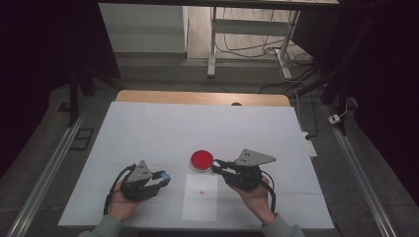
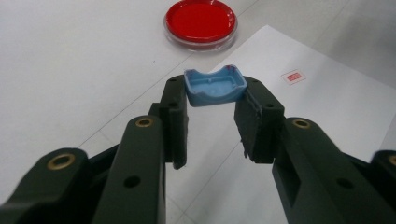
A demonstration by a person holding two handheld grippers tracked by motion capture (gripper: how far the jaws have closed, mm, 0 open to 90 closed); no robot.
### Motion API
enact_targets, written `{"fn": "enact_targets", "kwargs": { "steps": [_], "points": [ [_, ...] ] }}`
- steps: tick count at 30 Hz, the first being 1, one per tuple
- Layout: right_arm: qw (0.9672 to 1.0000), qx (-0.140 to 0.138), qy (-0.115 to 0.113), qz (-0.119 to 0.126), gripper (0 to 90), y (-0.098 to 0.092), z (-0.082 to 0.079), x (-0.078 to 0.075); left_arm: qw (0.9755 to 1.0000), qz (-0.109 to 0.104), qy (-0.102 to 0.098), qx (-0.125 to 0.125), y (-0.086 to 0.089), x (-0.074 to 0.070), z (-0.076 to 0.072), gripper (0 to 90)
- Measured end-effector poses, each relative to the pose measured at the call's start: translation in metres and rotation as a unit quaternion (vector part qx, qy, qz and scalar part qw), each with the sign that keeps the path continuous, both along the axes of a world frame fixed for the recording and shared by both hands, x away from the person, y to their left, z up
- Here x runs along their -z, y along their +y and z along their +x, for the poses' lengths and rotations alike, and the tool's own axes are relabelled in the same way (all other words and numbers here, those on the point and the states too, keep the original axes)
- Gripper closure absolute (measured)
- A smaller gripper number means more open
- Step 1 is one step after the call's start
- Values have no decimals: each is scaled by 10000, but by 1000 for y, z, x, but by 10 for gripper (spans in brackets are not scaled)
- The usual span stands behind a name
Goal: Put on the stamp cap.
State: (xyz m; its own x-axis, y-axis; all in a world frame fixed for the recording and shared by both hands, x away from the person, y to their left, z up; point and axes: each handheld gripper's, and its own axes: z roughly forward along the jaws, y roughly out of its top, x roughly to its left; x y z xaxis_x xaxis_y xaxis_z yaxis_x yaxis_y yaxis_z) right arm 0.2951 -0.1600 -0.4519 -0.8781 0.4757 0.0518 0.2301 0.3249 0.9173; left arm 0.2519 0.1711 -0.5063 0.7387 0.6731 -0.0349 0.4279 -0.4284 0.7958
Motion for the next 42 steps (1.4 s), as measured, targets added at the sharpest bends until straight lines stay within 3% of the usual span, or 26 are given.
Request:
{"fn": "enact_targets", "kwargs": {
  "steps": [14,24,42],
  "points": [
    [10000,5,6,24,749,0,0,0,9999,-123,74,68,-15,-4,10,647],
    [10000,37,-17,75,749,-4,1,-3,9996,-146,80,211,-38,-9,22,647],
    [10000,8,-20,72,748,-2,0,-2,9990,-79,104,432,-58,-4,23,647]
  ]
}}
